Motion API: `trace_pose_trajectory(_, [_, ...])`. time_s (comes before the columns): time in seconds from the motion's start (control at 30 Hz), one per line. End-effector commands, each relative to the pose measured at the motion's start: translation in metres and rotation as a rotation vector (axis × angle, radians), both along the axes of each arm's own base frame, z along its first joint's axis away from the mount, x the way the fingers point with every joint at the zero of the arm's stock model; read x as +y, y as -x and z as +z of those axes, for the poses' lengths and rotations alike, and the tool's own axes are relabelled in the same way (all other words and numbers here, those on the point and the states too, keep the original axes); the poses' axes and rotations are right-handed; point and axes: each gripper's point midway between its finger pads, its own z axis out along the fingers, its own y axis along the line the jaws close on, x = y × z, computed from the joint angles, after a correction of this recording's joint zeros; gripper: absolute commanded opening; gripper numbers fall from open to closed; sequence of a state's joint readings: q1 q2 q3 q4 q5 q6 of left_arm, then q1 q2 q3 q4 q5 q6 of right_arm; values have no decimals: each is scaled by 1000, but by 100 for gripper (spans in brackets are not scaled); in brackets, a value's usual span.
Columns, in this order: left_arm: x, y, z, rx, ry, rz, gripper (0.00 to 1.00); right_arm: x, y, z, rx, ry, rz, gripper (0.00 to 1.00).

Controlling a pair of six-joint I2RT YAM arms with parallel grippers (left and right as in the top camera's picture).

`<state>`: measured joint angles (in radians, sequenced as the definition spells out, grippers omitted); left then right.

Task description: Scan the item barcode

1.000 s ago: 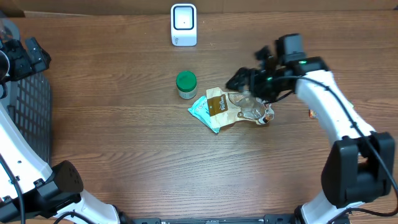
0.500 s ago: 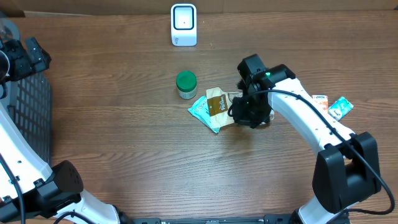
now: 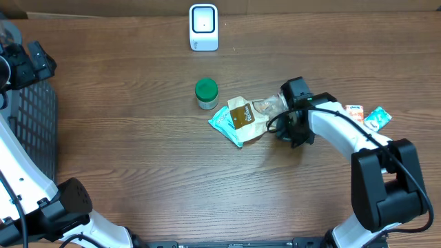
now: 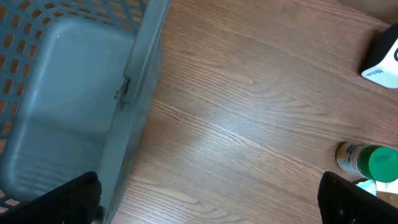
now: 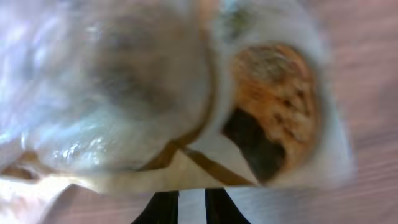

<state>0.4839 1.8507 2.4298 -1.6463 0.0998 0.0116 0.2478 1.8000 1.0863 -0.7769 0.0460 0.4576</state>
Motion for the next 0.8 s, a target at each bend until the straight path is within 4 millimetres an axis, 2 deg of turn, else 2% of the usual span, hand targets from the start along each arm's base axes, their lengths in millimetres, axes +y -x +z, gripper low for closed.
trace_pose_trajectory(0.0, [-4, 1, 8, -20, -20, -24, 100, -31, -20, 3, -83, 87, -83, 12])
trace_pose_trajectory(0.1, [-4, 1, 8, -20, -20, -24, 100, -43, -45, 10, -183, 76, -129, 13])
trace_pose_trajectory(0.17, [-4, 1, 8, -20, -20, -24, 100, -44, -73, 19, -296, 25, -153, 16])
trace_pose_trajectory(0.33, [-4, 1, 8, -20, -20, -24, 100, -14, -113, 43, -462, -161, -72, 22])
trace_pose_trajectory(0.4, [-4, 1, 8, -20, -20, -24, 100, -4, -117, 48, -482, -217, -49, 24])
trace_pose_trajectory(0.5, [-4, 1, 8, -20, -20, -24, 100, 13, -112, 53, -446, -311, -11, 31])
trace_pose_trajectory(0.57, [-4, 1, 8, -20, -20, -24, 100, 26, -107, 57, -412, -380, 15, 41])
trace_pose_trajectory(0.6, [-4, 1, 8, -20, -20, -24, 100, 40, -102, 65, -384, -460, 46, 50])
trace_pose_trajectory(0.67, [-4, 1, 8, -20, -20, -24, 99, 57, -98, 77, -369, -564, 89, 52])
trace_pose_trajectory(0.77, [-4, 1, 8, -20, -20, -24, 99, 56, -93, 73, -321, -571, 23, 56])
